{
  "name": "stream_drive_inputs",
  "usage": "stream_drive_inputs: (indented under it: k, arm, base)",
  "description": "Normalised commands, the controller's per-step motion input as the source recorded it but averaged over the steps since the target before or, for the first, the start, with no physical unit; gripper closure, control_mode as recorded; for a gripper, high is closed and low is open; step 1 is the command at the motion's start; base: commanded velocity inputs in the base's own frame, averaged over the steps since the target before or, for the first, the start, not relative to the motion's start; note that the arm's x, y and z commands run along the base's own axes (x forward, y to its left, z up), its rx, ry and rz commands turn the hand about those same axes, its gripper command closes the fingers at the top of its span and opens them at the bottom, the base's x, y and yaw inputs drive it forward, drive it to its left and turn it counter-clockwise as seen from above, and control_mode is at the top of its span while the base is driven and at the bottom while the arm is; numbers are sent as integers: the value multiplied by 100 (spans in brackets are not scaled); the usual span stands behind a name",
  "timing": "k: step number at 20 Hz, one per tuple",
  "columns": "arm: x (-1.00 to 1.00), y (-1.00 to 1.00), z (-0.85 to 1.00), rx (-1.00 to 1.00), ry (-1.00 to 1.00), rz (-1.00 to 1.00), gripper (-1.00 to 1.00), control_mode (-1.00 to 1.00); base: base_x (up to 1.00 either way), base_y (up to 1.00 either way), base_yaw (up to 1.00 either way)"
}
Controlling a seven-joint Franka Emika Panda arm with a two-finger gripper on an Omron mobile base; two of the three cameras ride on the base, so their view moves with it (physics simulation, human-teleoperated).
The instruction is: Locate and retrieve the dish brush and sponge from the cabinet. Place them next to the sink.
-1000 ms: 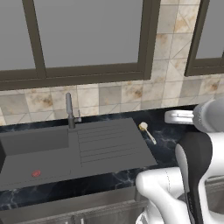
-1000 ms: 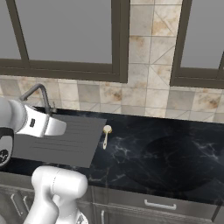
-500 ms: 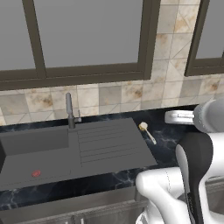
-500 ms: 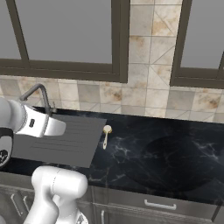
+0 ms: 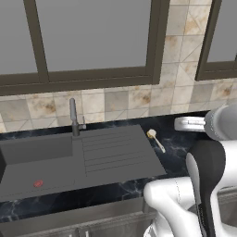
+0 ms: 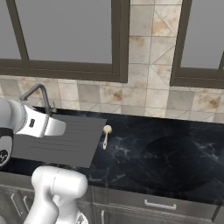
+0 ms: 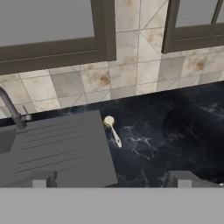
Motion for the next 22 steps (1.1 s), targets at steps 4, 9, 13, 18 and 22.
stream_drive_inputs:
  k: [4,9,13,18,22]
  arm:
    - [0,0,0,0,0,0,-100,100]
    - [0,0,0,0,0,0,-100,100]
    - [0,0,0,0,0,0,-100,100]
    - [0,0,0,0,0,0,-100,100]
    - [0,0,0,0,0,0,-100,100]
  base:
    - [-3,-1,0]
    - [-39,0,0]
    - [-38,0,0]
    - [-25,0,0]
    - [-1,0,0]
